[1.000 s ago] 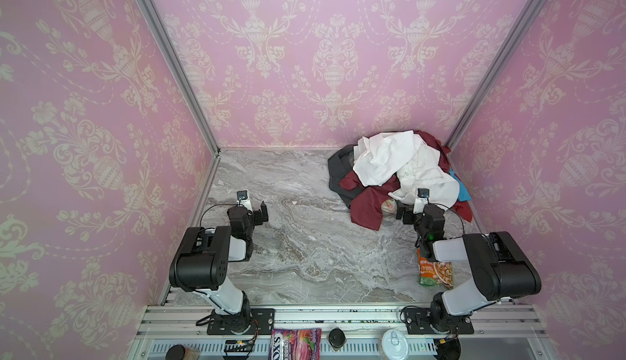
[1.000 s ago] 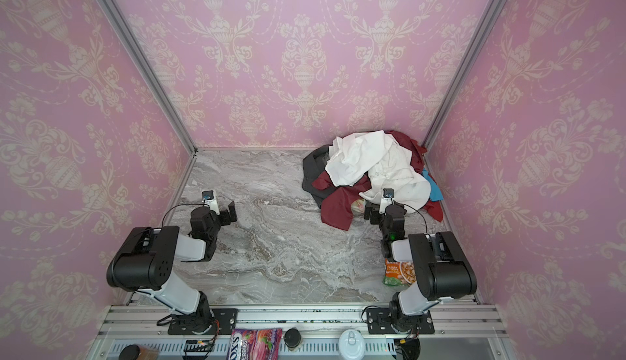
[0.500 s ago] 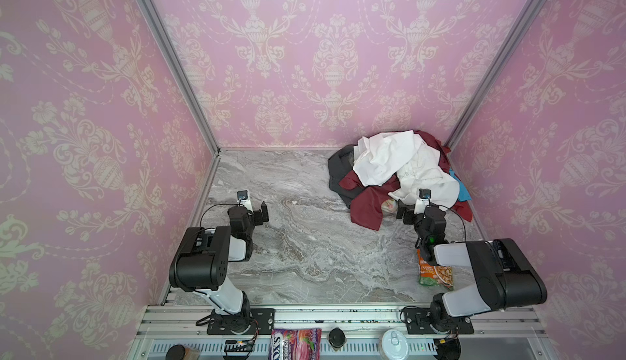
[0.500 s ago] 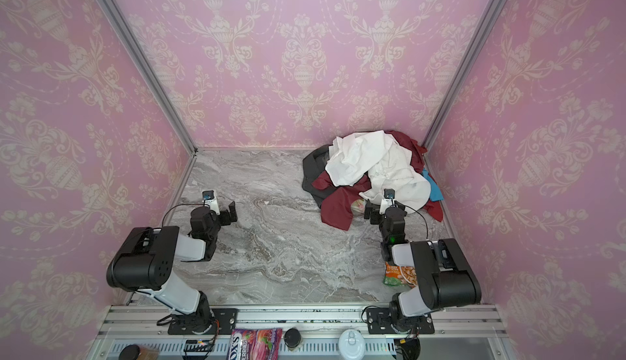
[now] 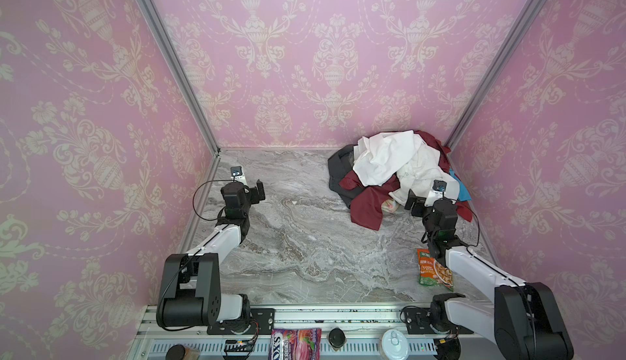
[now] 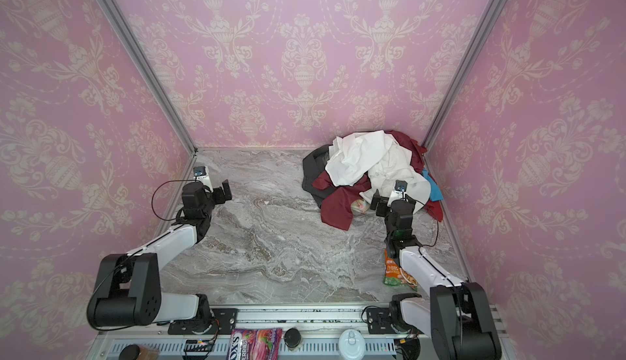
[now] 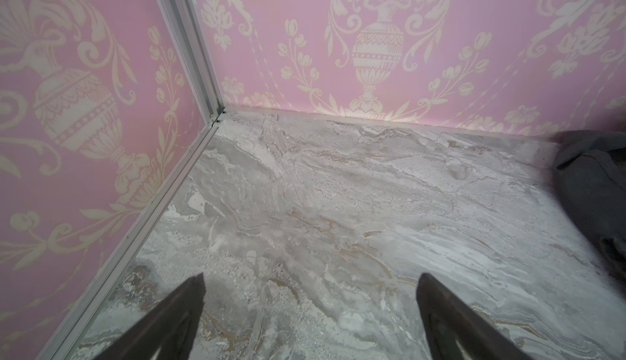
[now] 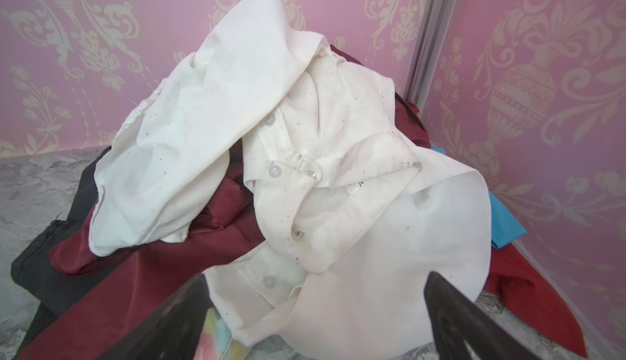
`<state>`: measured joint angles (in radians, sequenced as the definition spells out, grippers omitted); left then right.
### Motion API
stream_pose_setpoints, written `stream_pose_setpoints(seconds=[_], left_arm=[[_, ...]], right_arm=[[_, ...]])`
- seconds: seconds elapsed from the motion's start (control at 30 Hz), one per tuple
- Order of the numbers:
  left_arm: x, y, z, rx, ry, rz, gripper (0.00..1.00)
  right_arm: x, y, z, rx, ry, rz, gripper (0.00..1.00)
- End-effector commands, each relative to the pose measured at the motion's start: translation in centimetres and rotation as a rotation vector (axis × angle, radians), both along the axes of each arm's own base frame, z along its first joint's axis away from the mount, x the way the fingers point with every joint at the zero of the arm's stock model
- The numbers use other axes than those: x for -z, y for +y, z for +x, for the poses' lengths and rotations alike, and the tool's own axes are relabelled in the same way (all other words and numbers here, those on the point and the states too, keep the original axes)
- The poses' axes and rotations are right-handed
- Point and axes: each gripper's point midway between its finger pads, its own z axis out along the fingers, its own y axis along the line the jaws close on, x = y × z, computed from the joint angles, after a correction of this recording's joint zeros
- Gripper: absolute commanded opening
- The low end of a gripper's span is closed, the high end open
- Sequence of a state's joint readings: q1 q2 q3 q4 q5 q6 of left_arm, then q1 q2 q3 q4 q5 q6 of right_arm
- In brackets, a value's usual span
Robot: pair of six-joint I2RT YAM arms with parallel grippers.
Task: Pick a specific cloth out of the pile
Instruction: 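Reach both grippers forward toward the clothes pile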
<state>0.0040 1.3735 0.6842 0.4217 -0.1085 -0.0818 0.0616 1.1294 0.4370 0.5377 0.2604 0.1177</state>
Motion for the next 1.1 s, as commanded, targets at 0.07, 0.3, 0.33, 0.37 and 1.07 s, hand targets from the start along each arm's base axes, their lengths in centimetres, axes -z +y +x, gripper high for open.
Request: stream_pose_setpoints(seconds=[0.07,0.3,0.33,0.37,1.07], left_arm=[[-0.9,-3.8,0.7,0.018,0.119,-0.040,0.99],[1.0,-12.1,3.0,0.111,0.247,-0.112,0.99],[1.6,-13.2,3.3,0.117,0.270,-0.128,0.99],[2.2,-14.7,3.6,0.133,0.295,-0.152,0.99],[6.8,-28.3,5.2,0.262,0.511,-0.394,0.96]], right_arm=[[-1.8,0.2,-1.0,0.021,0.057,0.067,1.00],[-3.4,2.1,-1.6,-0.056,0.156,0.128,1.00],[-3.4,2.4,-1.7,-0.073,0.165,0.139,1.00],[-3.5,2.7,-1.8,-0.086,0.174,0.150,1.00],[3.3,6.0,-3.6,-0.076,0.410,0.509,0.77]])
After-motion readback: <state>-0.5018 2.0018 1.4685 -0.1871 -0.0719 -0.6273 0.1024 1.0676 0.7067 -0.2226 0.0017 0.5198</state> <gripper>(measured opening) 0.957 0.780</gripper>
